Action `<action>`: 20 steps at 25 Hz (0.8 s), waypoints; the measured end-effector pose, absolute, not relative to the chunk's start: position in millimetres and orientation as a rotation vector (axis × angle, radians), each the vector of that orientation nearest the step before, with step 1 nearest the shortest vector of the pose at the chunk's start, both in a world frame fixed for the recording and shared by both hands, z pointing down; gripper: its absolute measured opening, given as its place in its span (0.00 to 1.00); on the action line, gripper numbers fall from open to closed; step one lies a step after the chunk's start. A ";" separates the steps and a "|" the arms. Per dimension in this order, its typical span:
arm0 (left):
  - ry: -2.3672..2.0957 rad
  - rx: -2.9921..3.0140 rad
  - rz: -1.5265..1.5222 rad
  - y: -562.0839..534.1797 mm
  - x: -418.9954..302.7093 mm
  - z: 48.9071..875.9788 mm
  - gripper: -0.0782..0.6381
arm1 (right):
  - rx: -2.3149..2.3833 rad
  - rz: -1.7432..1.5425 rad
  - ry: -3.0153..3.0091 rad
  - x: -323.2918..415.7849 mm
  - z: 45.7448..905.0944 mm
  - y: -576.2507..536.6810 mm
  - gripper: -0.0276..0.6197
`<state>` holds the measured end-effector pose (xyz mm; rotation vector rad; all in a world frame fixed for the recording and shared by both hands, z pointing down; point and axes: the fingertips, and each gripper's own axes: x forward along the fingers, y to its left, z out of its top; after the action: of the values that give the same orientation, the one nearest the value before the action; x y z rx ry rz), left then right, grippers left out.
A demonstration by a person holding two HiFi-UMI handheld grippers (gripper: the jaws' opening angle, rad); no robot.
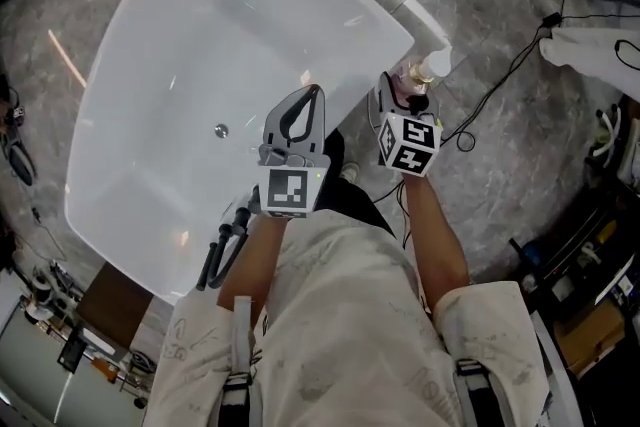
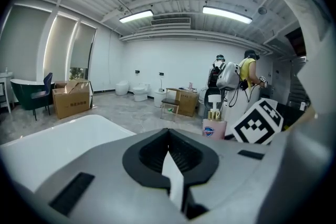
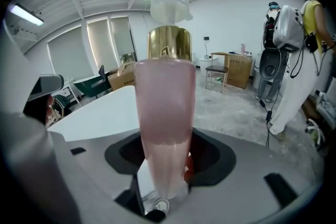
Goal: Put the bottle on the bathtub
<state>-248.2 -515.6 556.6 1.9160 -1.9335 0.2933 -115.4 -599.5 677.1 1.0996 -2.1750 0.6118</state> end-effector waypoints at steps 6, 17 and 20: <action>-1.902 1.925 0.305 -528.7 -262.8 581.0 0.11 | 1.039 0.538 -2.135 -141.2 724.4 -617.6 0.37; -1.855 1.910 0.326 -528.7 -264.4 598.1 0.11 | 1.033 0.428 -2.221 -158.0 724.4 -633.1 0.37; -1.845 1.932 0.332 -529.5 -261.0 599.6 0.11 | 1.024 0.378 -2.221 -156.9 726.0 -624.9 0.37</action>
<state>-261.0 -529.5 599.6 1.9317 -1.8446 0.3317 -156.9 -624.9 726.0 1.0244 -2.2208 0.3776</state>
